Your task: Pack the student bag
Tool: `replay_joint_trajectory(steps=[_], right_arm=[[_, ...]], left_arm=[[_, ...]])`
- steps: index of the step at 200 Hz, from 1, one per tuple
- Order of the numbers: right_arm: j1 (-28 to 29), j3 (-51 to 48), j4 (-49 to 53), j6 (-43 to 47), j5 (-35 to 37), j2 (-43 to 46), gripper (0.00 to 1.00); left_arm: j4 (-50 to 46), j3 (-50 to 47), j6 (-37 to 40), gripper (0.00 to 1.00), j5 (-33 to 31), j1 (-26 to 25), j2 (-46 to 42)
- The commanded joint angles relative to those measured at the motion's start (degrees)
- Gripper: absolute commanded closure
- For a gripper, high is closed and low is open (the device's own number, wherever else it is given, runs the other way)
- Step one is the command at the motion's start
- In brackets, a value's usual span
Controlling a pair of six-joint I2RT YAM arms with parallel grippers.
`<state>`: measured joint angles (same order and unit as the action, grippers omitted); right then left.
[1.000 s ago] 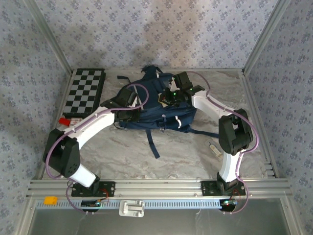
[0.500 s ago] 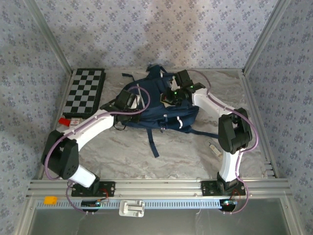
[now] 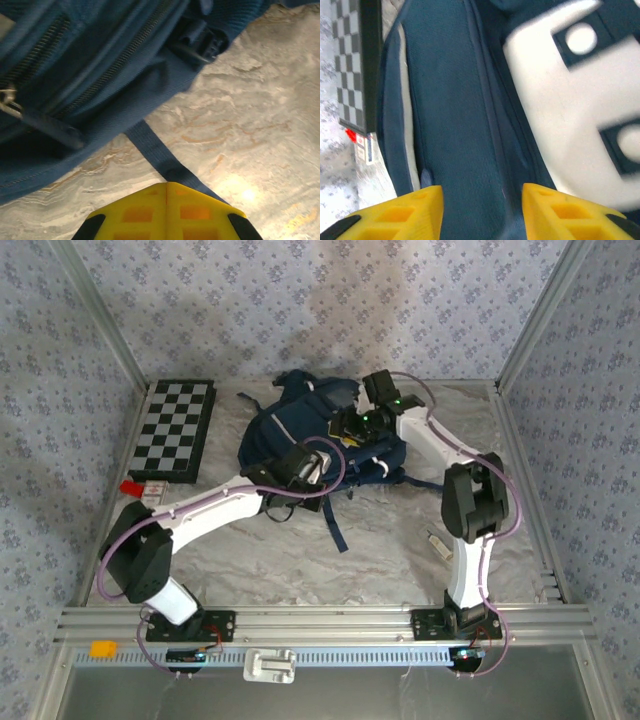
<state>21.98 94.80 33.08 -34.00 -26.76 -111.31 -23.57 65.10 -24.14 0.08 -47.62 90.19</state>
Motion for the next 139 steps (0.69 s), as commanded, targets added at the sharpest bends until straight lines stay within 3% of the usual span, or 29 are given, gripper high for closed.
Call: replay_joint_trajectory(steps=[1,35,79,139], right_arm=[[0.0,-6.5,-0.3,-3.3,0.8,8.6,0.5],[4.1,-15.0,-7.1,-11.5,1.7,12.8,0.45],[9.4,-14.3,-12.2,-23.7,8.0,10.1,0.45],[12.2,-13.9,-11.6,-30.2,16.3,7.2,0.47]], left_arm=[[-0.6,1.4,-2.4,1.0,-3.4,1.4,-0.4],[3.8,-2.9,-4.7,1.0,-4.5,5.5,-6.7],[1.3,-3.0,-8.3,1.0,-3.9,13.2,-8.7],[1.2,-3.7,-9.2,0.97,-3.6,15.5,-9.4]])
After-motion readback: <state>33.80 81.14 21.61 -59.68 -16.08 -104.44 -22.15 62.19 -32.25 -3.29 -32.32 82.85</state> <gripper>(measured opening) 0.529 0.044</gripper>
